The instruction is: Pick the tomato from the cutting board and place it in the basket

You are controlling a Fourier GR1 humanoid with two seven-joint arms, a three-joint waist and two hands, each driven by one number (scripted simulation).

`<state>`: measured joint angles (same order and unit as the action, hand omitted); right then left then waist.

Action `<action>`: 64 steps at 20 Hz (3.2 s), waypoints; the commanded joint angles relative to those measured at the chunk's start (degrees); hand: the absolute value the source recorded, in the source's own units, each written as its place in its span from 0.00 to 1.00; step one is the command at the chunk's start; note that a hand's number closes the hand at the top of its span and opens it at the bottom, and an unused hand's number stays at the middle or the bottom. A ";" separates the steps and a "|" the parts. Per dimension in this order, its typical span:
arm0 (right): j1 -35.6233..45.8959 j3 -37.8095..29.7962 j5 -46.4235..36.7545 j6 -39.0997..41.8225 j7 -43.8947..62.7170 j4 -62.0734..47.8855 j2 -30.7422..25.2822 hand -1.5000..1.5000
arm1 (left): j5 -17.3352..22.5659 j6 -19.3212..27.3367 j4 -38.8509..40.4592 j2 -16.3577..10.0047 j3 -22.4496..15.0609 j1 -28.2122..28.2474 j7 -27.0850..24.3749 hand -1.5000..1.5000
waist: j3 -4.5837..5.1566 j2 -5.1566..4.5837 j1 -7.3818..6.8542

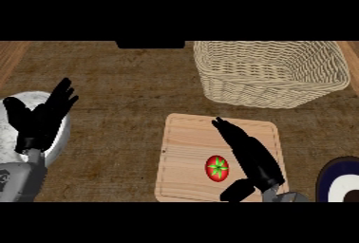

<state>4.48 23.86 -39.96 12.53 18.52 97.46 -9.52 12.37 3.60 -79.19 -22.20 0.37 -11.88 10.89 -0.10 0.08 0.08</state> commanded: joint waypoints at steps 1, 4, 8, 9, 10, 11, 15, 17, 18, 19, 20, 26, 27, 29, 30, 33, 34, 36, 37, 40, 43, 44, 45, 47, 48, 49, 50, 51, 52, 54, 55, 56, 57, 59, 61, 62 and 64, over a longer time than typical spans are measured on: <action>-0.74 -3.21 0.59 0.52 -4.54 -1.07 -1.21 0.00 | -3.81 3.43 -2.22 3.31 -0.65 0.24 2.93 0.50 | 0.09 -0.05 -0.04; -1.62 -3.44 3.10 4.17 -4.08 0.94 -0.34 0.00 | -4.58 1.75 -2.37 3.82 -0.14 1.50 1.28 0.50 | 0.10 -0.03 -0.07; -3.80 -3.30 3.11 4.39 -7.73 2.42 -0.50 0.00 | -3.66 -1.57 -4.07 2.21 2.93 3.04 2.05 0.50 | 0.10 -0.01 -0.11; -3.54 -2.89 1.97 4.48 -6.35 3.55 0.36 0.00 | -3.13 -4.10 0.15 2.24 3.74 0.59 1.52 0.50 | 0.11 -0.05 0.01; -5.52 -3.18 1.30 2.99 -10.91 1.35 -1.50 0.00 | -2.82 -5.18 -0.15 1.00 5.28 1.47 -0.07 0.50 | 0.10 -0.05 -0.02; -4.47 -0.77 0.23 4.20 -5.41 4.20 1.65 0.00 | -4.99 -1.11 -1.80 3.75 3.20 -1.41 4.13 0.50 | 0.10 -0.04 0.04; -5.17 -0.67 -3.57 2.35 -6.39 2.38 0.98 0.00 | -4.44 -5.06 1.15 2.50 6.21 1.98 -1.96 0.50 | 0.11 -0.05 -0.01; -5.84 -0.12 -5.13 0.64 -6.58 -0.32 2.21 0.00 | -5.64 -2.47 -4.22 4.74 4.30 2.07 3.64 0.50 | 0.10 -0.03 -0.06; -4.44 -3.04 -5.19 -1.40 -12.35 -5.16 -0.39 0.00 | -4.92 -3.80 -3.40 3.65 5.02 1.02 3.83 0.50 | 0.09 -0.07 -0.10; -3.85 2.07 -8.08 -0.85 -4.84 -3.37 4.96 0.00 | -5.57 -4.35 2.16 4.27 5.82 0.13 -0.95 0.50 | 0.11 -0.09 0.00; -4.89 0.13 -7.53 -0.61 -8.21 -3.66 2.32 0.00 | -5.14 -5.49 -2.39 3.36 6.16 2.53 1.87 0.50 | 0.10 -0.05 -0.10; -1.56 2.30 -12.28 -3.45 -9.24 -11.44 5.23 1.00 | -6.96 -5.40 3.41 4.48 6.95 -1.13 -1.54 0.50 | 0.10 -0.11 -0.11; -3.61 4.07 -13.42 0.04 -10.27 -6.86 -0.29 1.00 | -4.82 -6.76 0.51 3.68 7.06 1.25 0.83 0.50 | 0.11 -0.01 -0.25; -0.82 2.71 -14.23 -1.51 -9.79 -10.81 3.12 1.00 | -7.06 -4.65 -2.96 4.61 6.21 0.74 3.64 0.50 | 0.09 -0.05 -0.21; -1.68 3.29 -15.14 -2.64 -10.04 -11.56 4.09 1.00 | -5.84 -7.06 0.75 4.07 8.00 -0.81 1.09 0.50 | 0.10 -0.08 -0.08; -1.97 3.31 -15.69 -0.61 -8.73 -8.92 4.61 1.00 | -7.17 -5.89 0.42 6.36 7.53 1.27 -0.06 0.50 | 0.10 -0.06 -0.07; -3.98 5.06 -16.82 -4.09 -11.12 -11.35 4.61 1.00 | -7.43 -7.37 3.83 5.12 8.13 0.46 -2.35 0.50 | 0.11 -0.09 -0.01; -3.00 2.90 -15.78 -1.77 -11.93 -10.71 3.71 1.00 | -7.22 -5.22 -4.30 6.18 7.55 1.24 4.08 0.50 | 0.09 -0.02 -0.17; -1.21 3.79 -17.26 -2.45 -10.82 -12.60 6.10 1.00 | -8.28 -4.93 -1.66 6.80 7.05 -0.58 3.54 0.50 | 0.10 -0.06 -0.11; -2.11 16.62 -17.86 -5.20 0.99 -10.09 9.32 1.00 | -7.24 -7.53 3.31 4.68 8.98 -1.29 -0.88 0.50 | 0.12 -0.13 -0.17; -1.89 27.52 -15.41 -7.80 13.07 -6.53 9.34 1.00 | -6.73 -7.80 1.14 5.71 7.84 -0.08 0.20 0.50 | 0.14 -0.02 -0.97; 0.81 29.88 -14.63 -9.07 16.08 -7.90 9.35 1.00 | -7.41 -7.15 0.76 5.89 7.42 -0.33 0.59 0.50 | 0.11 -0.12 -1.57; 2.37 32.13 -12.68 -10.67 19.98 -8.33 9.39 1.00 | -7.59 -6.71 -1.67 6.53 6.45 0.35 2.37 0.50 | 0.08 -0.04 -1.86; 2.48 39.02 -11.45 -14.21 25.26 -7.90 9.44 1.00 | -8.43 -5.70 2.95 6.46 7.82 -1.95 -0.45 0.50 | 0.12 -0.20 -0.80; 7.32 39.94 -8.17 -18.37 26.05 -12.78 9.46 1.00 | -8.41 -6.82 1.42 6.26 6.86 -1.82 -0.04 0.50 | 0.09 -0.27 -1.40; 4.45 43.25 -7.69 -20.97 28.27 -9.31 9.47 1.00 | -7.97 -6.85 0.00 6.29 6.93 -0.25 1.16 0.50 | 0.08 -0.13 -1.46; 5.61 42.01 -5.69 -21.87 28.63 -6.36 9.48 1.00 | -6.80 -7.01 -1.37 5.04 8.08 -1.74 4.25 0.50 | 0.06 -0.07 -1.30; 4.70 40.58 -3.99 -26.26 25.53 -4.65 9.49 1.00 | -8.12 -6.23 -1.76 7.34 6.15 0.53 1.55 0.50 | 0.03 -0.10 -1.66; 3.74 42.94 -4.11 -29.32 25.87 -2.85 9.50 1.00 | -8.26 -6.20 0.15 6.93 7.05 0.54 -0.11 0.50 | 0.06 -0.14 -1.26; 4.09 43.89 -4.17 -32.44 25.34 3.56 9.51 1.00 | -7.00 -7.20 -0.45 5.81 7.95 0.03 1.54 0.50 | 0.06 0.08 -0.97; 5.46 42.04 -2.32 -36.36 20.78 2.33 9.51 1.00 | -8.57 -5.86 -0.33 7.06 6.60 -0.35 1.02 0.50 | 0.01 -0.12 -1.00; 4.63 44.78 -3.96 -39.71 21.09 3.40 9.50 1.00 | -8.12 -6.24 -1.34 7.19 6.70 1.14 0.48 0.50 | 0.02 0.14 -1.15; 6.85 45.29 -5.75 -39.87 22.71 4.86 9.49 1.00 | -7.49 -6.27 -1.01 5.70 7.97 -0.71 2.90 0.50 | 0.06 0.23 -0.74; 9.59 45.66 -9.32 -41.16 27.41 7.94 9.46 1.00 | -7.18 -7.30 -0.57 5.45 8.37 1.42 0.70 0.50 | 0.17 0.54 -0.58; 11.91 43.04 -11.60 -41.89 29.43 7.48 9.43 1.00 | -7.69 -6.26 -2.54 6.43 7.18 1.40 3.05 0.50 | 0.13 0.53 -0.37; 12.63 42.91 -12.61 -42.41 31.16 8.21 9.41 1.00 | -7.46 -6.66 -3.35 5.33 7.91 1.84 3.08 0.50 | 0.14 0.67 -0.59; 13.38 41.64 -15.13 -40.29 33.90 10.09 9.39 1.00 | -8.91 -4.89 -2.22 6.59 7.05 0.60 3.15 0.50 | 0.17 0.59 0.43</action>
<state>14.47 67.26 -53.61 -30.82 43.60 93.05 -2.89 4.36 -2.50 -81.26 -15.92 7.67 -11.44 12.84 -0.05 0.64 -0.14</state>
